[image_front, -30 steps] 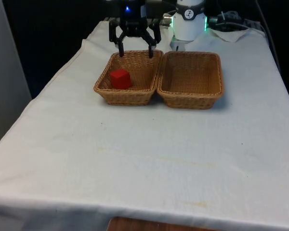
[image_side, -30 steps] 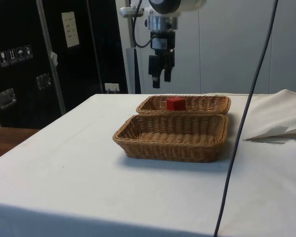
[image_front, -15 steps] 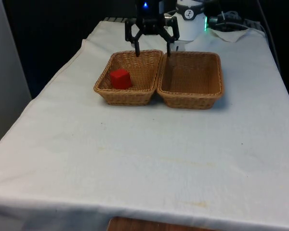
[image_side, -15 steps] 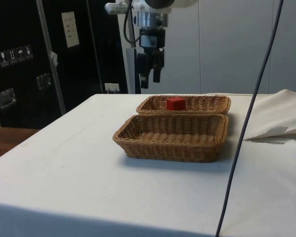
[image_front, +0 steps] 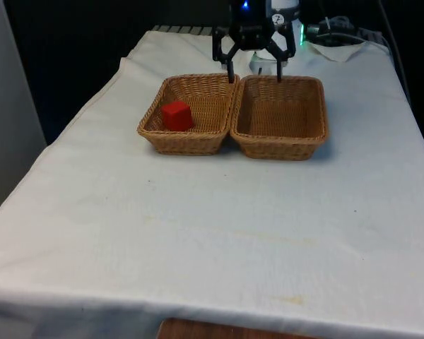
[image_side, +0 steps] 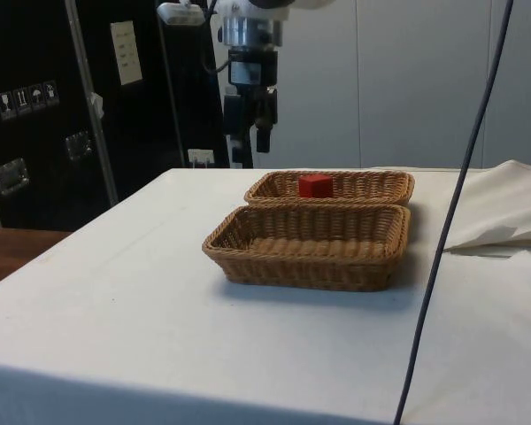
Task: Pick up the red cube and place it into the right basket.
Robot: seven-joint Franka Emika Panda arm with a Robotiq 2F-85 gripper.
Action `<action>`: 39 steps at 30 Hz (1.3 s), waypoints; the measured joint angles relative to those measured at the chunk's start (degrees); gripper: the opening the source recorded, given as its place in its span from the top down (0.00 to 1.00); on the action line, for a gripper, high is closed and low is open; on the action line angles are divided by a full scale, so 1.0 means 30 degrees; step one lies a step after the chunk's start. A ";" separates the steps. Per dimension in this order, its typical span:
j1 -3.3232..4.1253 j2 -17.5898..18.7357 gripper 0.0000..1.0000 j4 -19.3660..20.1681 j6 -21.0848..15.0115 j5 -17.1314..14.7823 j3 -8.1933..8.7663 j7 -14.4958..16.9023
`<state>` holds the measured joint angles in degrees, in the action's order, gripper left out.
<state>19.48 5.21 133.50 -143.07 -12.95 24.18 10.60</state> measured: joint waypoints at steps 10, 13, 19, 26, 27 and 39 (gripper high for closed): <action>0.0057 0.0000 0.00 -0.0325 0.0401 0.0019 -0.0917 -0.0764; 0.0057 -0.0076 0.00 -0.0516 0.0764 0.0267 -0.1146 -0.0898; 0.0057 -0.0420 0.00 -0.0649 0.1203 0.0821 -0.1394 -0.0974; 0.0076 -0.0783 0.00 -0.0649 0.1547 0.1853 -0.1432 -0.0974; 0.0076 -0.0821 0.00 -0.0649 0.1547 0.2139 -0.1432 -0.0974; 0.0076 -0.1012 0.00 -0.0707 0.1585 0.3247 -0.1738 -0.1031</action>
<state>19.71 2.18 131.38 -138.31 -3.21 18.96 7.51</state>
